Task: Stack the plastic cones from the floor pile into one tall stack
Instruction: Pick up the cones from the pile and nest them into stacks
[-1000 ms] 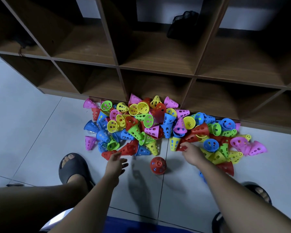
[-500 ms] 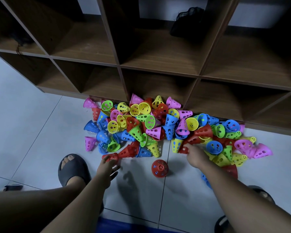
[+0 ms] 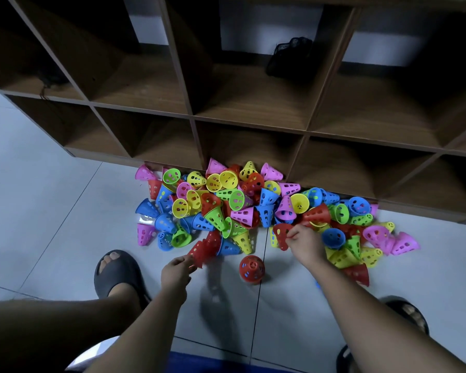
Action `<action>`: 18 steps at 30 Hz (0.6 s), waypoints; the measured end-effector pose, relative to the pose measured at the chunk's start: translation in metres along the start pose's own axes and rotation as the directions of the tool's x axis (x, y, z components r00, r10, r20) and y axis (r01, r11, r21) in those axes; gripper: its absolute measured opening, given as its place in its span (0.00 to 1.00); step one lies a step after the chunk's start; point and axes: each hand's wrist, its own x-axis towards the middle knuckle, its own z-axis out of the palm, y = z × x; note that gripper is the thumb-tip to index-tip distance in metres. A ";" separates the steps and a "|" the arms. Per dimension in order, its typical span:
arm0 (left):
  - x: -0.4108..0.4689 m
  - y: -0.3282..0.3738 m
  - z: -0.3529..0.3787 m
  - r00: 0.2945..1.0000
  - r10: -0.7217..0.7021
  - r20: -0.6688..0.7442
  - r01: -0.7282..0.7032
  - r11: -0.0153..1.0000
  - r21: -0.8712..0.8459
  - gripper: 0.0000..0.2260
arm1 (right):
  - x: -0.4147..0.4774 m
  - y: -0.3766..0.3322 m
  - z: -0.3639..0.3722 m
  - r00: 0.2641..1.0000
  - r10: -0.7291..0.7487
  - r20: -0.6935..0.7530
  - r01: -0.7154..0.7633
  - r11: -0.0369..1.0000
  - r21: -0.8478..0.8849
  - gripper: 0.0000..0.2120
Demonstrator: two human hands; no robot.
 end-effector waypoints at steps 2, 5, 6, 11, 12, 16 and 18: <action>-0.011 0.006 0.009 0.999 0.037 0.025 -0.038 0.999 0.025 0.04 | -0.004 -0.014 -0.005 1.000 -0.015 -0.007 0.015 0.998 0.065 0.03; -0.028 0.019 0.022 0.995 0.078 0.061 -0.080 0.997 0.020 0.03 | -0.012 -0.032 -0.012 0.999 -0.031 0.013 0.026 0.962 0.272 0.08; -0.032 0.024 0.025 0.993 0.095 0.072 -0.095 0.995 0.004 0.05 | -0.014 -0.036 -0.013 1.000 -0.019 0.022 0.010 0.936 0.352 0.09; -0.038 0.045 0.037 0.985 0.116 0.130 -0.097 0.985 -0.140 0.08 | -0.028 -0.055 -0.024 0.979 0.028 0.202 -0.173 0.642 0.747 0.07; -0.041 0.049 0.040 0.983 0.117 0.140 -0.094 0.982 -0.164 0.08 | -0.031 -0.057 -0.026 0.967 0.028 0.252 -0.221 0.576 0.787 0.07; -0.055 0.064 0.049 0.971 0.128 0.203 -0.082 0.972 -0.221 0.09 | -0.039 -0.063 -0.027 0.898 -0.004 0.439 -0.397 0.420 0.816 0.04; -0.060 0.067 0.052 0.958 0.134 0.253 -0.076 0.971 -0.228 0.10 | -0.042 -0.059 -0.024 0.856 -0.015 0.517 -0.458 0.441 0.772 0.02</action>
